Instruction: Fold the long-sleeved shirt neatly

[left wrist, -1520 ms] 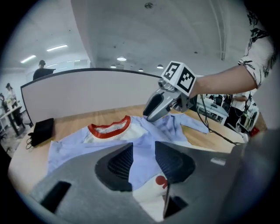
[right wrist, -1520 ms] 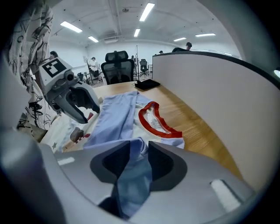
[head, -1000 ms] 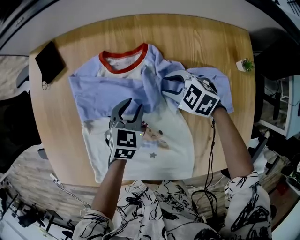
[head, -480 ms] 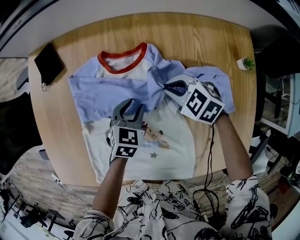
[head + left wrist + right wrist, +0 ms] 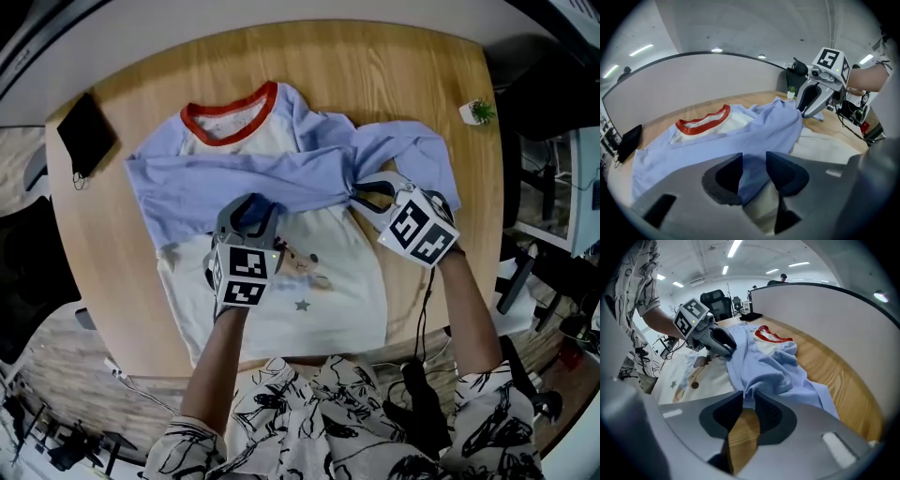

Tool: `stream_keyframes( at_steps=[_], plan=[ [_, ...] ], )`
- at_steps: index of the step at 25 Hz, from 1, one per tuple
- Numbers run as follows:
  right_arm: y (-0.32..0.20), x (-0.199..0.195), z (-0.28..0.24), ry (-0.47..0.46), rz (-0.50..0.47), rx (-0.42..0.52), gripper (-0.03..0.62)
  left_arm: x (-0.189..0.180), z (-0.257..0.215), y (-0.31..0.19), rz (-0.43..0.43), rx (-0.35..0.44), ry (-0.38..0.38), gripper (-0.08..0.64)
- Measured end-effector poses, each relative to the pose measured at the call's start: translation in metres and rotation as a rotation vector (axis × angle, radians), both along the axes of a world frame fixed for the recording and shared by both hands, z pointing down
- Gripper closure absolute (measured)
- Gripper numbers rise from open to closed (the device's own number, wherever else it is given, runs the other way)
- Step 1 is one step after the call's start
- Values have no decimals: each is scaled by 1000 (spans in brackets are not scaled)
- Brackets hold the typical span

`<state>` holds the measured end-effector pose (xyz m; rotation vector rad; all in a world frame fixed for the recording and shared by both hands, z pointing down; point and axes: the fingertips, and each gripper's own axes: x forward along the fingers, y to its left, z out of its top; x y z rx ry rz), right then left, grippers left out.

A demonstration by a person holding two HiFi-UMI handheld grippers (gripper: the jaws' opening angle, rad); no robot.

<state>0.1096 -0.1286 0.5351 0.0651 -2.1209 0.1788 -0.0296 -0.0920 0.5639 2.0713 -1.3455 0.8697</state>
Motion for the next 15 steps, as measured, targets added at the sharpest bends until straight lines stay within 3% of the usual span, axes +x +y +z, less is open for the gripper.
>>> stream_keyframes(
  at_steps=[4,10,15],
  plan=[
    [2,14,-12,-53,118,-11,404,3,-17,-2,33,38,25,350],
    [-9,73,-36,-65,333,91,357,44,-70,-2,100,162,106,331],
    [-14,146,-29,-59,437,137,343,111,-82,10,154,174,121,330]
  ],
)
